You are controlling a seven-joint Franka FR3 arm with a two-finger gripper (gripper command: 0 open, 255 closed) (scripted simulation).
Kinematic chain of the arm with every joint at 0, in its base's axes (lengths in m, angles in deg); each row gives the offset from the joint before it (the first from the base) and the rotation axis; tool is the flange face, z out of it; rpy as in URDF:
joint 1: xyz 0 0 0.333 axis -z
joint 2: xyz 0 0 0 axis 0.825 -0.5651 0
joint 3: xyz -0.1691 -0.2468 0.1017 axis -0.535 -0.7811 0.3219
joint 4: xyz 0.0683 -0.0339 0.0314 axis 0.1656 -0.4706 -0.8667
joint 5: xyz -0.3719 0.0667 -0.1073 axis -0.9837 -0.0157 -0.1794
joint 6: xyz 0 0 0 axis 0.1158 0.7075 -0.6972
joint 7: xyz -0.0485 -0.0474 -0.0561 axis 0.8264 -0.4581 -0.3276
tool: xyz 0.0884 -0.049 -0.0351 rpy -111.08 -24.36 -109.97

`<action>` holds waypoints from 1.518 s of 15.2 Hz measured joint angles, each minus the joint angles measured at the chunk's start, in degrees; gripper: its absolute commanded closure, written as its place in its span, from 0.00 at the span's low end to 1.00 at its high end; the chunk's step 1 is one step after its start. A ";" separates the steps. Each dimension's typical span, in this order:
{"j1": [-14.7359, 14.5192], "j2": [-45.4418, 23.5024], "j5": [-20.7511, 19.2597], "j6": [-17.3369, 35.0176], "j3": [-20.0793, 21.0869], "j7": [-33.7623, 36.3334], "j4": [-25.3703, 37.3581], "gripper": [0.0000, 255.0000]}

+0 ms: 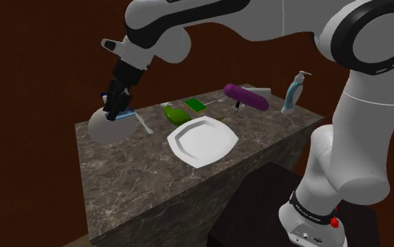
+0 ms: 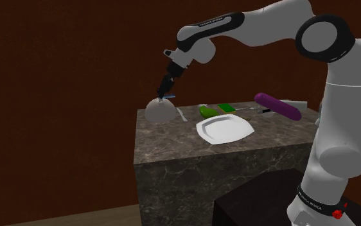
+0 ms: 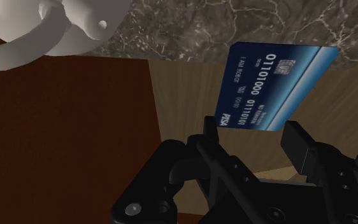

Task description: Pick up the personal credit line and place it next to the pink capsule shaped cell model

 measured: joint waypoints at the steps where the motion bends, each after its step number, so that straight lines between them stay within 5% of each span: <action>1: 0.53 1.40 0.30 -0.18 -0.39 -1.09 -1.75 1.00; 13: 6.75 16.70 0.50 -5.60 -7.03 -12.92 -17.82 1.00; 23: 12.99 25.66 -3.59 -13.53 -15.05 -22.32 -24.50 1.00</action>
